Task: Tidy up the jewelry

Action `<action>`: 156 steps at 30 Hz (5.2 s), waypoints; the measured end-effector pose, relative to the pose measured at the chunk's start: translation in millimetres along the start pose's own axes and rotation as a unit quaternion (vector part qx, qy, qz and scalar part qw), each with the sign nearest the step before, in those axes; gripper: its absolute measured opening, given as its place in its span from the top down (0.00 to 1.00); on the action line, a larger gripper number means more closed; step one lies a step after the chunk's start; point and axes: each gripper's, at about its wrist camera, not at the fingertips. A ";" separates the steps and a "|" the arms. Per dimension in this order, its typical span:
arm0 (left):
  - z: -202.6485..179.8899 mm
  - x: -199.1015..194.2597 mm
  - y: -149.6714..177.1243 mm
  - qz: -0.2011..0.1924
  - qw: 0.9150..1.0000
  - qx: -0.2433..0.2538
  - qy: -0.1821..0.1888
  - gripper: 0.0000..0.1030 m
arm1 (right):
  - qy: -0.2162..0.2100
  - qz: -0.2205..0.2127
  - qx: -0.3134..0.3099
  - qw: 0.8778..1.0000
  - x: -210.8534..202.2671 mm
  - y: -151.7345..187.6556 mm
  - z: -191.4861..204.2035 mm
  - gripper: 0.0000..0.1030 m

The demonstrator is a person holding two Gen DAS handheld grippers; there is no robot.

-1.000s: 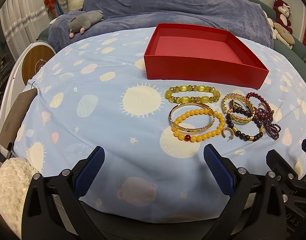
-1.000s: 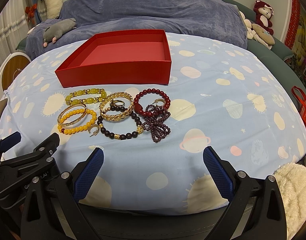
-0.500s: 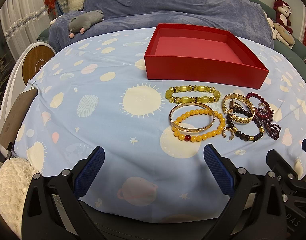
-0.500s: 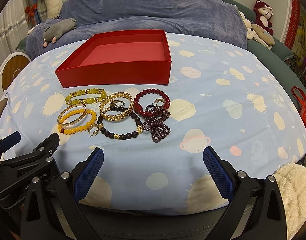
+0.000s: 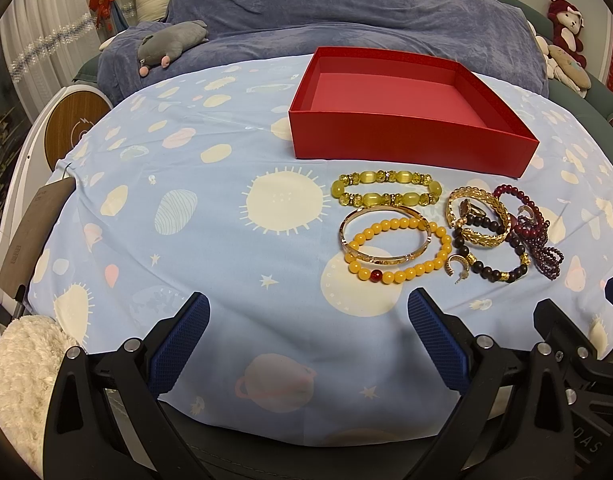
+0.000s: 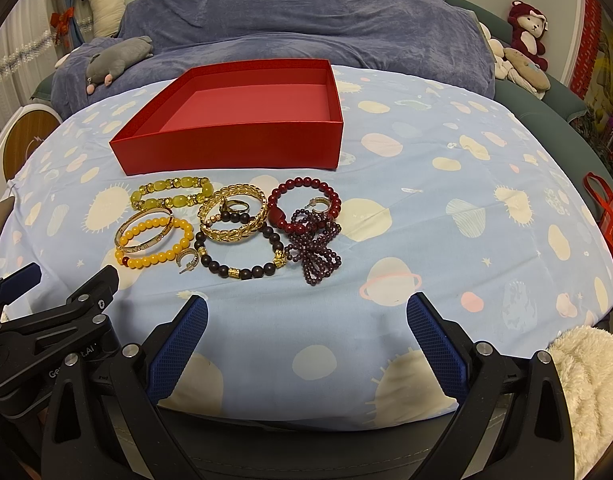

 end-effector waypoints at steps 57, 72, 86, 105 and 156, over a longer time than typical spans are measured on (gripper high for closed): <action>7.2 15.5 -25.2 0.020 0.998 -0.015 0.065 0.08 | -0.001 -0.004 0.022 1.000 3.7 -18.9 -19.2 0.07; -16.6 44.0 -43.4 0.057 0.995 0.006 0.082 0.27 | -0.002 0.013 0.062 0.998 13.5 -24.4 -37.3 0.07; -8.8 24.6 -49.5 0.024 0.993 0.005 0.111 0.43 | -0.009 0.003 0.028 1.000 5.3 -28.9 -25.1 0.07; 40.3 21.8 -51.2 0.017 0.997 -0.037 0.072 0.43 | -0.070 0.048 -0.028 0.996 50.3 -76.9 42.7 0.33; 22.8 52.0 -57.4 0.039 0.996 -0.017 0.083 0.45 | -0.095 0.023 0.004 0.995 21.8 -72.4 18.9 0.48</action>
Point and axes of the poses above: each gripper's, at about its wrist camera, not at the fingertips, and x roughly the way its jaws point, z to its left, y to its underside, and after that the axes turned 6 degrees about z, right-handed
